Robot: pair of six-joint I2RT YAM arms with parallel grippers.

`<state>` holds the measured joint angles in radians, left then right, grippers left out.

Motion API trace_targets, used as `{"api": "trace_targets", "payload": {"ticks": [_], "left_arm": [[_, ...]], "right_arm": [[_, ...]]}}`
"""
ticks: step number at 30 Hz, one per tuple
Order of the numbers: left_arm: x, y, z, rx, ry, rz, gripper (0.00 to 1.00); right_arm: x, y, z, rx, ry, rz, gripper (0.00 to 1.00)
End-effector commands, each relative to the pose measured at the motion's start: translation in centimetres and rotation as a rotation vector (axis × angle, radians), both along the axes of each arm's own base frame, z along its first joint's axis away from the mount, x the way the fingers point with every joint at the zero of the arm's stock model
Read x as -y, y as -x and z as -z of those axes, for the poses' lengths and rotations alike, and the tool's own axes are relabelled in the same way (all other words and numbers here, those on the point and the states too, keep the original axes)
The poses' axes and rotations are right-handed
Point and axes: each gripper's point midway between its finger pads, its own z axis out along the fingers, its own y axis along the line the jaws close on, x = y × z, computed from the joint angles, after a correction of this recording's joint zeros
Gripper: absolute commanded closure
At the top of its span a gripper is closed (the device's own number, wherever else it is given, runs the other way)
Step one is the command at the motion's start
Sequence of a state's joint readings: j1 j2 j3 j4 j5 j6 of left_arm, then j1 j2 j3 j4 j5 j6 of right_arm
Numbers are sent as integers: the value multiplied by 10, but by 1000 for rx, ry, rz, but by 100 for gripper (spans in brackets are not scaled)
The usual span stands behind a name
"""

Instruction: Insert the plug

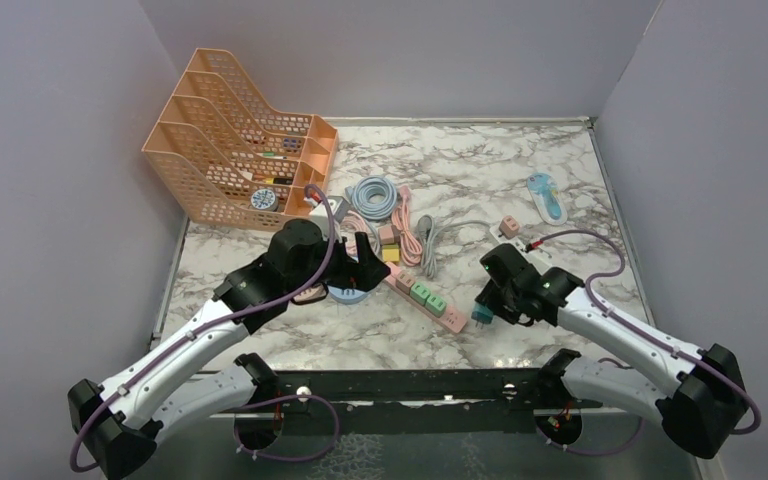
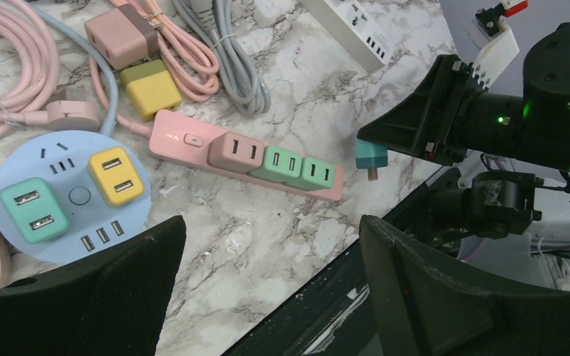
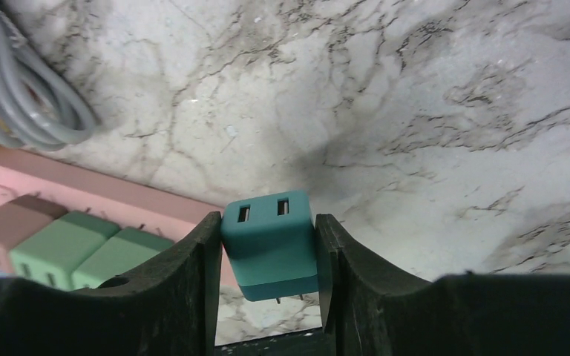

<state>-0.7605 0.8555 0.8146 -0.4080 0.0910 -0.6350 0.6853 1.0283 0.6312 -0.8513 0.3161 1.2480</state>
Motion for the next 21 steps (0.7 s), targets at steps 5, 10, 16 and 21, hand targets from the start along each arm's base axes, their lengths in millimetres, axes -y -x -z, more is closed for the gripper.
{"api": "trace_targets", "payload": {"ticks": [5,10,16,21], "left_arm": [[49,5,-12,-59,230,141,11],[86,-1,-14,-71,301,199,11],[124,0,-3,-79,282,227,12],[148,8,10,-90,288,245,17]], "right_arm": [[-32,-18,-55,128,-291,131,71],[-49,-22,-77,155,-454,180,70],[-62,-27,-105,193,-599,219,70],[-70,-29,-127,212,-689,226,70]]}}
